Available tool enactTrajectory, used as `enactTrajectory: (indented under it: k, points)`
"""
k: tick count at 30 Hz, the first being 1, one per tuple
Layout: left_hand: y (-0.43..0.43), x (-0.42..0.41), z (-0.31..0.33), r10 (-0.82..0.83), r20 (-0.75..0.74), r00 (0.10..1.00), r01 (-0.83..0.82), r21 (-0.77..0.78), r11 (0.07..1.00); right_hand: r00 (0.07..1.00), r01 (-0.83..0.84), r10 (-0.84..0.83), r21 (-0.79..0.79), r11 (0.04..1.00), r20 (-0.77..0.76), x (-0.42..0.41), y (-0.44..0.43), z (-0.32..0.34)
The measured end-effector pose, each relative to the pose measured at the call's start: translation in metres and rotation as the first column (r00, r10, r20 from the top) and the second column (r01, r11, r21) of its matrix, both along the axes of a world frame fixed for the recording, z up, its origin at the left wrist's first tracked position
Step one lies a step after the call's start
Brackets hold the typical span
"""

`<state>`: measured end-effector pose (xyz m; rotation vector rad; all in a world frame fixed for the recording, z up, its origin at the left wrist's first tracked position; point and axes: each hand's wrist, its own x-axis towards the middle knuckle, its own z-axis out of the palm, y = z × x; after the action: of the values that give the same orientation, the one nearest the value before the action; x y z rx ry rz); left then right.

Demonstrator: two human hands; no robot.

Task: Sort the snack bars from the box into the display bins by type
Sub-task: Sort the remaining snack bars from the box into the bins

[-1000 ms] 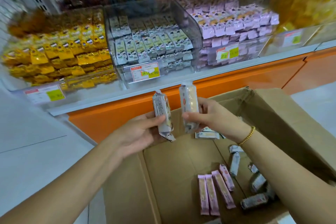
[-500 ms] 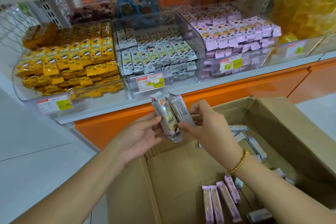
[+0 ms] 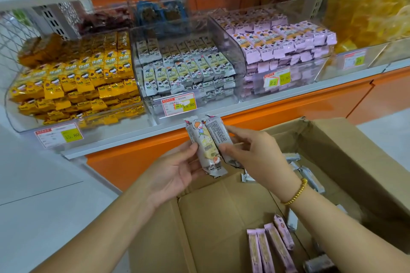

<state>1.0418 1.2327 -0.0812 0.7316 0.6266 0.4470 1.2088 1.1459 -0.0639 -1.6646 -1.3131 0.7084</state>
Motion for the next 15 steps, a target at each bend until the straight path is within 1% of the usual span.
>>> enactTrajectory:
  k: [3,5,6,10,15]
  points:
    - [0.003,0.002,-0.001,0.013,0.015,1.0,-0.013,0.003,1.0,0.996,-0.014,0.01,-0.046,0.999,-0.09,0.002,0.001,0.0]
    - [0.007,0.0,-0.003,0.018,0.033,0.999,-0.018,0.004,1.0,0.989,0.007,-0.012,-0.041,0.999,-0.144,0.003,0.001,0.002]
    - [0.007,0.001,-0.005,0.019,0.038,0.999,-0.019,0.006,1.0,0.989,0.015,-0.018,-0.025,1.0,-0.148,0.003,0.001,0.002]
    - [0.004,0.004,-0.001,0.039,0.017,0.999,-0.039,0.001,0.999,0.995,0.005,0.0,0.042,0.999,-0.102,-0.002,-0.001,0.0]
    - [0.006,0.005,0.009,0.034,0.015,0.999,-0.034,0.011,0.999,1.0,0.017,-0.017,0.044,0.999,-0.016,0.0,0.0,0.0]
